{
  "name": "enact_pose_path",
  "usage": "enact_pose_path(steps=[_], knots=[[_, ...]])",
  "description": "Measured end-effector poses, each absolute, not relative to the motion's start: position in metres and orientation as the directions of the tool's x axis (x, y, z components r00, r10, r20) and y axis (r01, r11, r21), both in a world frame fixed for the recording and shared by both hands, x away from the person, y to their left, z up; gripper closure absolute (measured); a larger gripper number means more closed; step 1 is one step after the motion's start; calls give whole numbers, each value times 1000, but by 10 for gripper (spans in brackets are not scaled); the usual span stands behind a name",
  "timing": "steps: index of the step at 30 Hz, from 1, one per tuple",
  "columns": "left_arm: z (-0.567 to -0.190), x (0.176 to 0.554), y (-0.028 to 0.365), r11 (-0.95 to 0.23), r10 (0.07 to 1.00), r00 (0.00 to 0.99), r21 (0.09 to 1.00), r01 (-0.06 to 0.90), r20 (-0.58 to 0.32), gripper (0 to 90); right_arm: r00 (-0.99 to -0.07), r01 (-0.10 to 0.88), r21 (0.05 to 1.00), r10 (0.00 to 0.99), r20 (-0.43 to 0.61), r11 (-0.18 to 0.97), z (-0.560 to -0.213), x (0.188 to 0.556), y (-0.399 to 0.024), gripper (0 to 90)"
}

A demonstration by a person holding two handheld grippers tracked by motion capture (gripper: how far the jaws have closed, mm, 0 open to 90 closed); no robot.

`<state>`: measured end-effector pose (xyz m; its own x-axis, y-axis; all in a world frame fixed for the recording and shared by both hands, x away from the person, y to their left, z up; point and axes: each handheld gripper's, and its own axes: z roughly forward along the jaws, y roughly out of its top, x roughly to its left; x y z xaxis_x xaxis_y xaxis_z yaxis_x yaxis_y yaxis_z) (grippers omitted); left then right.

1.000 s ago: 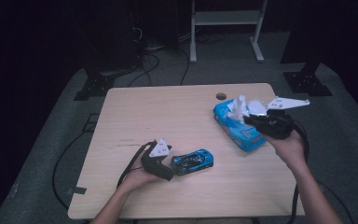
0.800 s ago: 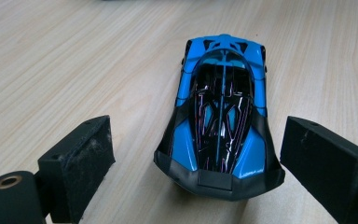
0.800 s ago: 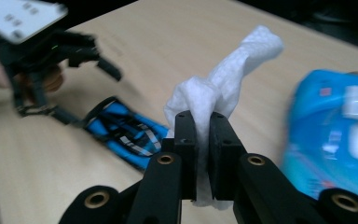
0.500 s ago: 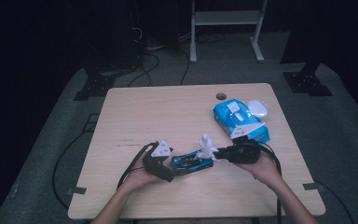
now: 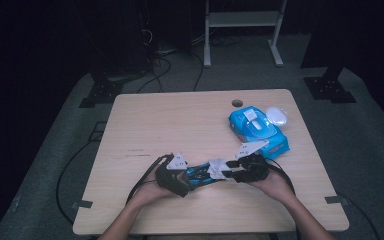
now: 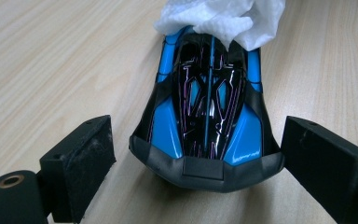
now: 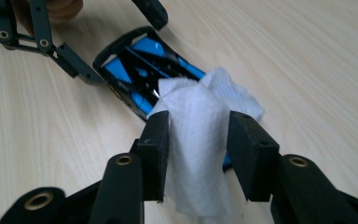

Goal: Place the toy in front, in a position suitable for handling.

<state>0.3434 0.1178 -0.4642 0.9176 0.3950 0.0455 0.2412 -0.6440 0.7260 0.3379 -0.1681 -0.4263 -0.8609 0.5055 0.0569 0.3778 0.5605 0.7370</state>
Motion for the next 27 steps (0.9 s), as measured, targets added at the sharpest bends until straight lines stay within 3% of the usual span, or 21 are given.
enact_pose_path(steps=[5, 6, 10, 18, 22, 27], knots=[[-467, 344, 119, -651, 373, 928, 718, 247, 20, 158, -877, 315, 736, 481, -17, 600, -434, 342, -145, 565], [-467, 344, 119, -660, 364, 931, 712, 241, 23, 205, -880, 310, 735, 475, -19, 603, -437, 344, -141, 566], [-469, 344, 118, -676, 362, 931, 700, 230, 43, 223, -885, 337, 721, 464, 25, 605, -444, 351, -132, 615], [-471, 344, 118, -678, 355, 933, 702, 217, 54, 233, -847, 456, 739, 498, 188, 497, -455, 361, -148, 759], [-471, 344, 118, -676, 354, 934, 705, 214, 55, 233, -817, 460, 725, 565, 119, 513, -454, 363, -155, 782], [-472, 344, 115, -677, 358, 931, 707, 205, 74, 229, -780, 507, 712, 610, 138, 486, -455, 363, -166, 797]])
